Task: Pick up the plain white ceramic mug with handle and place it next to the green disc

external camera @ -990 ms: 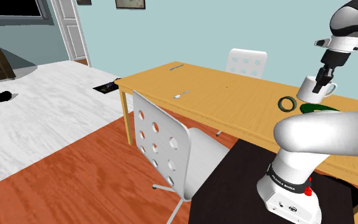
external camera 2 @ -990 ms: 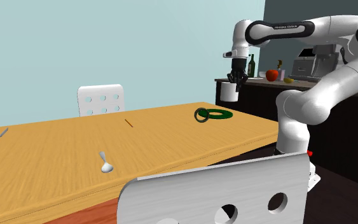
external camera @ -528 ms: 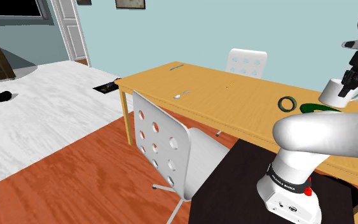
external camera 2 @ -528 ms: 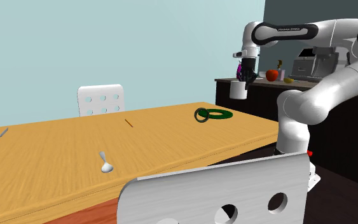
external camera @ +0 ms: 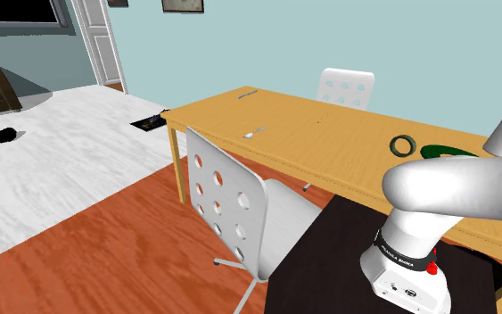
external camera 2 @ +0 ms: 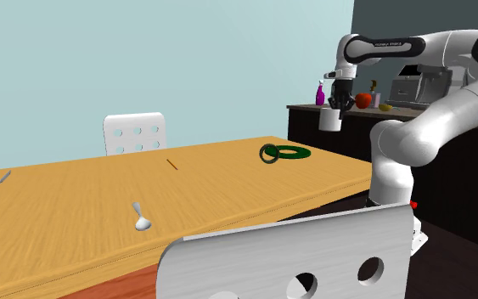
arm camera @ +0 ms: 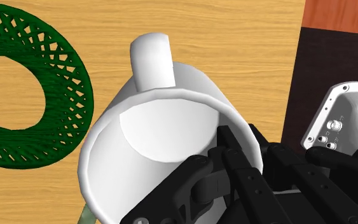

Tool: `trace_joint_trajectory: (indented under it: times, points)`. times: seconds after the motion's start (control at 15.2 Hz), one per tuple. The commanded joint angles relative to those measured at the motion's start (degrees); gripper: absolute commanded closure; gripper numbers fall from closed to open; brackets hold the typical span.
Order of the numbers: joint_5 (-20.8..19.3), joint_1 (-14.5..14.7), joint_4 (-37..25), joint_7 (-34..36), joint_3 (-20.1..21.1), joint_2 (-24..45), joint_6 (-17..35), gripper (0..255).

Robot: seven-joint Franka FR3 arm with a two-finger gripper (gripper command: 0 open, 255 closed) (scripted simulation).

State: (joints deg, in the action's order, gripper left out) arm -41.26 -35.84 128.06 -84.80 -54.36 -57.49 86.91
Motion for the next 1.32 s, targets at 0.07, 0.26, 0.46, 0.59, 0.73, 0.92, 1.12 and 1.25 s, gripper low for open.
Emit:
trace_joint_trajectory:
  times: [0.07, 0.26, 0.46, 0.59, 0.73, 0.92, 1.12, 1.25]
  points:
    - [-1.25, -0.34, 0.86, -0.68, -1.47, -0.46, 1.03, 255]
    - [-2.39, -0.62, 2.78, -0.37, -2.77, -0.96, 2.72, 255]
    - [-3.58, -0.85, 4.6, -0.07, -4.18, -1.37, 4.43, 255]
    - [-4.41, -0.98, 5.76, 0.13, -5.17, -1.59, 5.58, 255]
    - [-5.27, -1.07, 6.87, 0.33, -6.2, -1.78, 6.74, 255]
    - [-6.6, -1.16, 8.45, 0.64, -7.84, -1.99, 8.48, 255]
    - [-7.99, -1.18, 9.92, 0.96, -9.58, -2.11, 10.25, 255]
    - [-8.95, -1.14, 10.84, 1.18, -10.8, -2.14, 11.44, 255]
